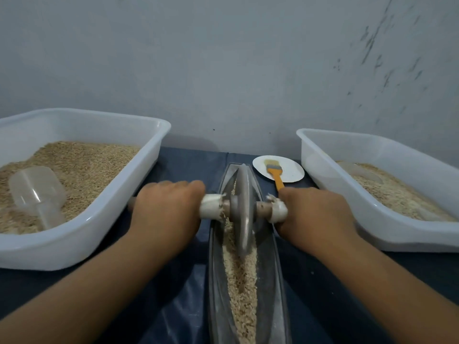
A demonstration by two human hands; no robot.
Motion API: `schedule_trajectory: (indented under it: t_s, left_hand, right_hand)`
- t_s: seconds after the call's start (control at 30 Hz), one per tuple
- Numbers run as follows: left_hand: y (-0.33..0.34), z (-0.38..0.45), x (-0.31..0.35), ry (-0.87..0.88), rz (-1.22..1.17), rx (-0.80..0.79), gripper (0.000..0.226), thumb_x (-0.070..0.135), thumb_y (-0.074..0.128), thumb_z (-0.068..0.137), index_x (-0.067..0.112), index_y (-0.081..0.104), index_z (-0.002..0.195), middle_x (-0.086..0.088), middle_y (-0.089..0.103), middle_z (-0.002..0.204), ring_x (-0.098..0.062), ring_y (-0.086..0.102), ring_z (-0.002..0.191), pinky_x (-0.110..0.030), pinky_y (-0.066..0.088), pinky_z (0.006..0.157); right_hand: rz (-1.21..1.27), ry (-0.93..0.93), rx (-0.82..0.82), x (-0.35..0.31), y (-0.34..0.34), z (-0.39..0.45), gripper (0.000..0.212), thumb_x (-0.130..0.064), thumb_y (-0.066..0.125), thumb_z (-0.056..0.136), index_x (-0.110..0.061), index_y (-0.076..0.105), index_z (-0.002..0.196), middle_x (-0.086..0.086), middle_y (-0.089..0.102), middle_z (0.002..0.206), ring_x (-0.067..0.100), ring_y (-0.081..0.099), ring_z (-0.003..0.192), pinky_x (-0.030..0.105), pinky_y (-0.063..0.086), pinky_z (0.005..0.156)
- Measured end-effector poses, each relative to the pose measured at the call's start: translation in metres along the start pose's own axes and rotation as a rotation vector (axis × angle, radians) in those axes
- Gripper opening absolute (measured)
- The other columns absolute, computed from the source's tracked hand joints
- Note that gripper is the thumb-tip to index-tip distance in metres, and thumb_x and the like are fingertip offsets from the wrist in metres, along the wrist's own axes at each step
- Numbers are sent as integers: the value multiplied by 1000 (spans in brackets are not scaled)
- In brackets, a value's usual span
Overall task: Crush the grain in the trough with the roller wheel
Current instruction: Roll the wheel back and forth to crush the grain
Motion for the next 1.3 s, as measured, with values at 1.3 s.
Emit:
schedule_trajectory:
  t_s: [1.3]
  left_hand:
    - [-10, 3, 4, 33, 33, 0, 32, 28, 68, 72, 28, 37, 70, 10, 32, 55, -14, 38, 52, -25, 18, 49]
  right_hand:
    - [103, 12, -140, 6, 1, -13, 19, -49, 56, 66, -34, 44, 68, -12, 49, 62, 4, 39, 53, 23, 24, 45]
Point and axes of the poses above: each hand's wrist, its own z-axis towards the middle knuckle, its own y-axis out of the palm, x = y × z, the point moved 6 cm from there along z, towards the middle knuckle
